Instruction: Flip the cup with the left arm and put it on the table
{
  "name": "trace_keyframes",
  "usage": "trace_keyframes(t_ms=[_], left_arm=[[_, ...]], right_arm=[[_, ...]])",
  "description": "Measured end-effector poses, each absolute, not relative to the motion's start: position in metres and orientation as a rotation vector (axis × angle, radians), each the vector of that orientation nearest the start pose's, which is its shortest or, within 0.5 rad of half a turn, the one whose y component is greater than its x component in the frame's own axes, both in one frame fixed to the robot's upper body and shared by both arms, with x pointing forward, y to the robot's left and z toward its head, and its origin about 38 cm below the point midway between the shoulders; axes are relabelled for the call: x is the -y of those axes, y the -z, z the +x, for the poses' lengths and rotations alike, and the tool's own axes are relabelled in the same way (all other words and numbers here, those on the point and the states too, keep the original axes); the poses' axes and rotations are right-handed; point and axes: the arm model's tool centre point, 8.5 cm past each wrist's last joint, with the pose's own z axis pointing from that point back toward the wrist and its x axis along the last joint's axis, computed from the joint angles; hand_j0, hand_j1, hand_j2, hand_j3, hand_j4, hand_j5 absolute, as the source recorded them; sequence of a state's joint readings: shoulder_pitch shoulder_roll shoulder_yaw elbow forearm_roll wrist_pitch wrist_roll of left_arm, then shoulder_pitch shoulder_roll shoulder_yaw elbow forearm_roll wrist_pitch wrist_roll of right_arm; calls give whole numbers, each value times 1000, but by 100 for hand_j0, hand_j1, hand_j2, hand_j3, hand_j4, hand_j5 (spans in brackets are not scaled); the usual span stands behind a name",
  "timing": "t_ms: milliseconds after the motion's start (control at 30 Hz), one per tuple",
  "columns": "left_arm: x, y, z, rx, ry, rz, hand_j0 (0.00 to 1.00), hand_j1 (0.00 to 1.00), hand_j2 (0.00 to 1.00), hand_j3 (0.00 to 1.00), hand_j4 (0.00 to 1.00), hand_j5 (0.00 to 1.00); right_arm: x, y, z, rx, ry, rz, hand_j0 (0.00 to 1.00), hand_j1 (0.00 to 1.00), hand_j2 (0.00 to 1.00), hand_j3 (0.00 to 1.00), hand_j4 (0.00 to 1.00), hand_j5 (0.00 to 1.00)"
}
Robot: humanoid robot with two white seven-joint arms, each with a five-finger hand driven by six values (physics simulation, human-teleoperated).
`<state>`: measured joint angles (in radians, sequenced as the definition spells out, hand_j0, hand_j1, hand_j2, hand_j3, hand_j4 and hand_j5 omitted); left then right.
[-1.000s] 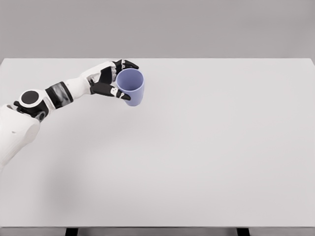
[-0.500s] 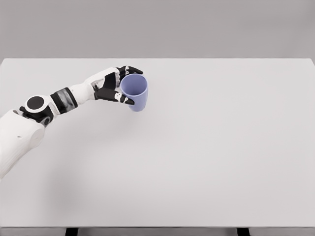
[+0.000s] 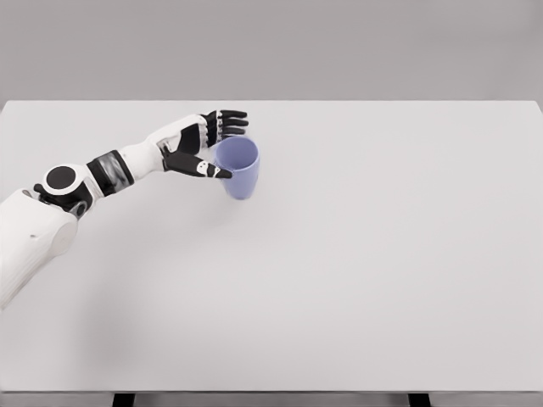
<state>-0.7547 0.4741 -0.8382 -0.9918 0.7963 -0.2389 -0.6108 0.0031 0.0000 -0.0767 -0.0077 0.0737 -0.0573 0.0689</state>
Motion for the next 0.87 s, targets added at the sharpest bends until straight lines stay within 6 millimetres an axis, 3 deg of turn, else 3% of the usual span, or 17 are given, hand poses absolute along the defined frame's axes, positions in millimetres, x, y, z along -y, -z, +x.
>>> trace_keyframes(t_ms=[367, 467, 600, 667, 867], left_arm=[[-236, -153, 499, 1495, 837, -613, 100, 100, 100, 100, 100, 100], [-255, -169, 503, 1544, 837, -570, 100, 100, 100, 100, 100, 100], [-312, -193, 504, 1577, 855, -424, 100, 100, 100, 100, 100, 100], [-330, -196, 500, 1574, 943, -325, 100, 100, 100, 100, 100, 100], [-340, -198, 489, 1632, 1187, -183, 100, 100, 100, 100, 100, 100]], right_arm=[[266, 262, 7, 62, -2, -19, 100, 100, 100, 100, 100, 100], [266, 262, 7, 62, -2, -19, 100, 100, 100, 100, 100, 100], [266, 262, 7, 62, -2, -19, 100, 100, 100, 100, 100, 100], [266, 262, 6, 60, -2, -19, 100, 100, 100, 100, 100, 100], [266, 262, 7, 62, -2, -19, 100, 100, 100, 100, 100, 100]])
